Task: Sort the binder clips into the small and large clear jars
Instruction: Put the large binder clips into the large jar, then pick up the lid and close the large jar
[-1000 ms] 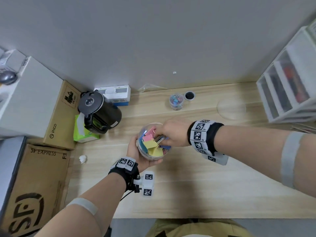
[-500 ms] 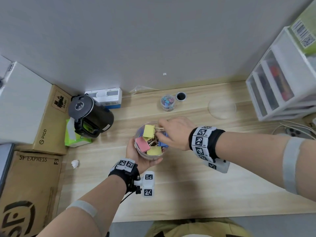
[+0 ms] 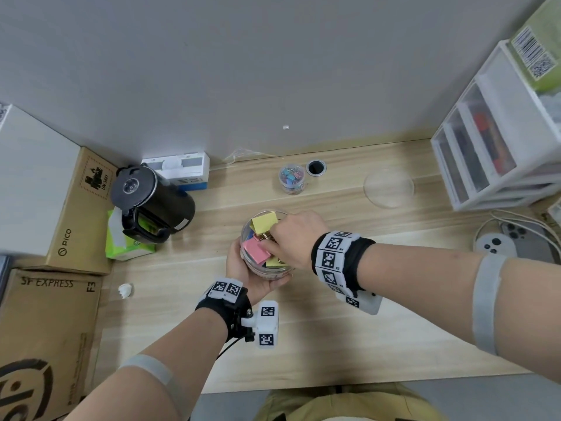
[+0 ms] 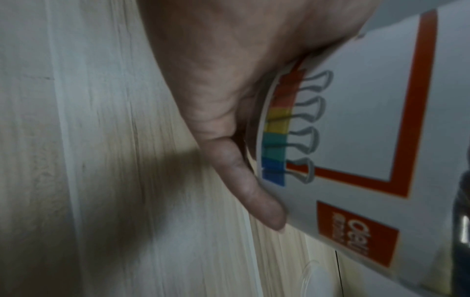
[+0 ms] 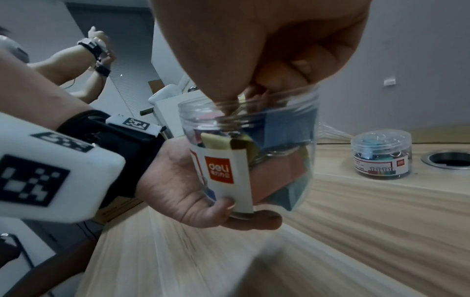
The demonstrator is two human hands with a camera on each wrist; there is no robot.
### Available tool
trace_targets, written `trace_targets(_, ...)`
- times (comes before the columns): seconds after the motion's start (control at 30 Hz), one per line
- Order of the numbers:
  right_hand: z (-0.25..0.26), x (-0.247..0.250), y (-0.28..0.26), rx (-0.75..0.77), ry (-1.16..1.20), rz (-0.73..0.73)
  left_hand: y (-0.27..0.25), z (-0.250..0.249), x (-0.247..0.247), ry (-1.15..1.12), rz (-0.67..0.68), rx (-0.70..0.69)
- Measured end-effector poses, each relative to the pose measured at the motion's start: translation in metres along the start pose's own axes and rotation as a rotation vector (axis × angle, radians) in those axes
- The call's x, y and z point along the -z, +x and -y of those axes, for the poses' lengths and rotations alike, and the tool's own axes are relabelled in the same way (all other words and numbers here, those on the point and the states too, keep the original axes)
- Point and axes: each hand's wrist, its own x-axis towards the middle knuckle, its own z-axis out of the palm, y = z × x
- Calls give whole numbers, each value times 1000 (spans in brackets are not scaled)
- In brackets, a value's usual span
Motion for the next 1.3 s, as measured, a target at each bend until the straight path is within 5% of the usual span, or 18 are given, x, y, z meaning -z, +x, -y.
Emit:
trace_targets(0.27, -24, -8, -7, -33, 223, -144, 1, 1, 0, 28, 7, 57)
trace_targets(0.4, -72, -17, -2, -251, 349, -184, 7, 2, 3, 23, 14, 90)
trace_targets(0.6, -172, -62, -9, -593, 256, 100, 17, 4, 8, 60, -21, 114)
trace_targets(0.83, -239, -79, -8, -787, 215, 169, 33, 1, -1, 78, -36, 102)
trace_targets(1.3, -252, -90, 6, -778, 10, 253, 61, -13, -28, 113, -10, 120)
